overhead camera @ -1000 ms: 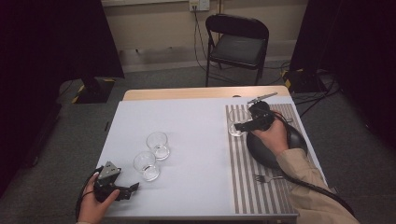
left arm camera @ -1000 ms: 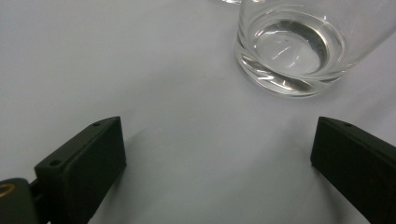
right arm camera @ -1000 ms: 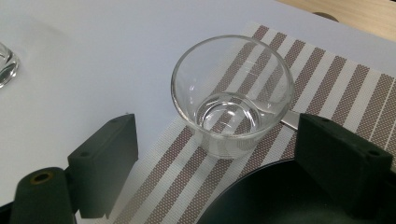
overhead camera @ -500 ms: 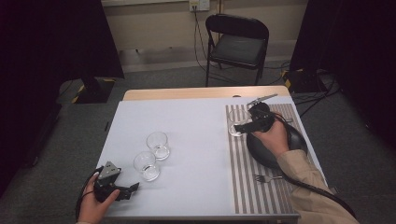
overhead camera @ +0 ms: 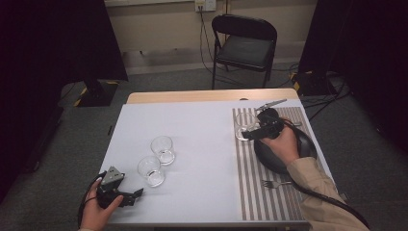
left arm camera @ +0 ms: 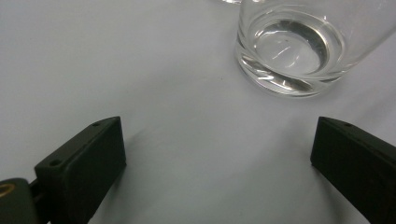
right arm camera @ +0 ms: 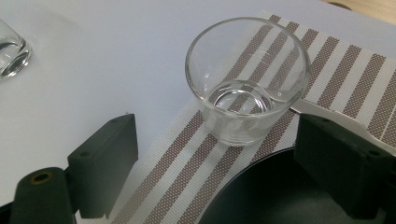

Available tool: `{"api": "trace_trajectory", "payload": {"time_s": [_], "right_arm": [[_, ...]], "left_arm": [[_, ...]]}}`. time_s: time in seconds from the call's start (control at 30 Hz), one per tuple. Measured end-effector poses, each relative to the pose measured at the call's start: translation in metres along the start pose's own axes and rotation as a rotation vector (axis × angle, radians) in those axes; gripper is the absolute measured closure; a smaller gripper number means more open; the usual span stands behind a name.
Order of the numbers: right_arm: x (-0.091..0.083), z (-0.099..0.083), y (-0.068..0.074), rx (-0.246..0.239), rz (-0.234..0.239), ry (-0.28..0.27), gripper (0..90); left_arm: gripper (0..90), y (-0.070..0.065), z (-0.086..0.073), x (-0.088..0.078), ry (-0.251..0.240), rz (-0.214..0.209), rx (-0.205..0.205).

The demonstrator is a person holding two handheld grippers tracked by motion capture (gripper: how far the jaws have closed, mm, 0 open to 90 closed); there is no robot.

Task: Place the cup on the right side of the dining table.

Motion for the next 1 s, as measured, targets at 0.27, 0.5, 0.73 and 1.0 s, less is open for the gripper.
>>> {"api": "trace_trajectory", "payload": {"time_s": [0.27, 0.5, 0.73, 1.0], "right_arm": [[-0.001, -0.004, 0.001, -0.004, 0.008, 0.004, 12.7], [-0.002, -0.007, 0.003, -0.009, 0.016, 0.004, 12.8], [-0.002, -0.009, 0.004, -0.022, 0.025, 0.01, 12.7], [-0.003, -0.015, 0.007, -0.029, 0.038, 0.02, 12.7]], "left_arm": [[2.5, 0.0, 0.0, 0.0, 0.0, 0.001, 0.001], [2.5, 0.0, 0.0, 0.0, 0.0, 0.001, 0.003], [2.5, 0.0, 0.0, 0.0, 0.001, 0.001, 0.003], [2.4, 0.0, 0.0, 0.0, 0.001, 0.001, 0.003]]}}
Point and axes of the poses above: each handheld gripper's, and its own axes: x roughly forward along the jaws, z roughly out of its top, y roughly to its left, the point moved 8 cm from there along x, roughly forward along the jaws, and after that the axes turned 8 degrees about x, right-handed, at the moved point
